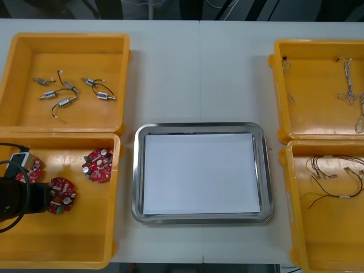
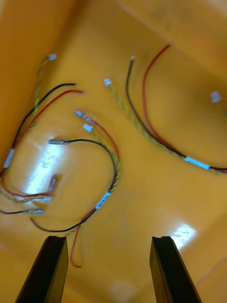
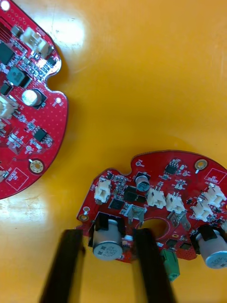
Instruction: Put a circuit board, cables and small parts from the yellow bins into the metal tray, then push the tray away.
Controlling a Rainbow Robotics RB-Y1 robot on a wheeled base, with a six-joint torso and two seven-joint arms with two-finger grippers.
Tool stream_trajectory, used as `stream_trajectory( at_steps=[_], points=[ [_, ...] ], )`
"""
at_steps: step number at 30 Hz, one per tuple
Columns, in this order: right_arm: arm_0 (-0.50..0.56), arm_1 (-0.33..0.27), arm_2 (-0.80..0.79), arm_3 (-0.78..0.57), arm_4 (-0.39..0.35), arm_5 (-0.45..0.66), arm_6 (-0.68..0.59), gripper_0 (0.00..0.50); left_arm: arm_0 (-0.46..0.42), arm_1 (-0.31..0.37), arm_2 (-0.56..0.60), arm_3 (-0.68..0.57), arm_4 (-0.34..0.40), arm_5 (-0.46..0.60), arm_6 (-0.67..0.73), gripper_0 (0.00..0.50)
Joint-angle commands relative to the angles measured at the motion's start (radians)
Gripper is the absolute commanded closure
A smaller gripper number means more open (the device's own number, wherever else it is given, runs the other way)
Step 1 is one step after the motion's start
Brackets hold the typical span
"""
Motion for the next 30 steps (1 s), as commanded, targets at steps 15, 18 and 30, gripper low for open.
stream_trajectory(
  at_steps=[15, 18, 30],
  points=[
    [-0.245, 0.098, 0.187, 0.02, 0.311, 0.196, -0.208, 0.0, -0.025, 0.053, 0.072, -0.094, 0.045, 0.112, -0.051, 0.0],
    [-0.248, 0.116, 0.184, 0.042, 0.316, 0.181, -0.208, 0.0, -0.021, 0.053, 0.104, -0.148, 0.05, 0.172, -0.055, 0.0],
    [-0.248, 0.199, 0.163, 0.123, 0.311, 0.165, -0.229, 0.0, 0.075, 0.043, 0.12, -0.227, 0.033, 0.081, -0.16, 0.0]
  ],
)
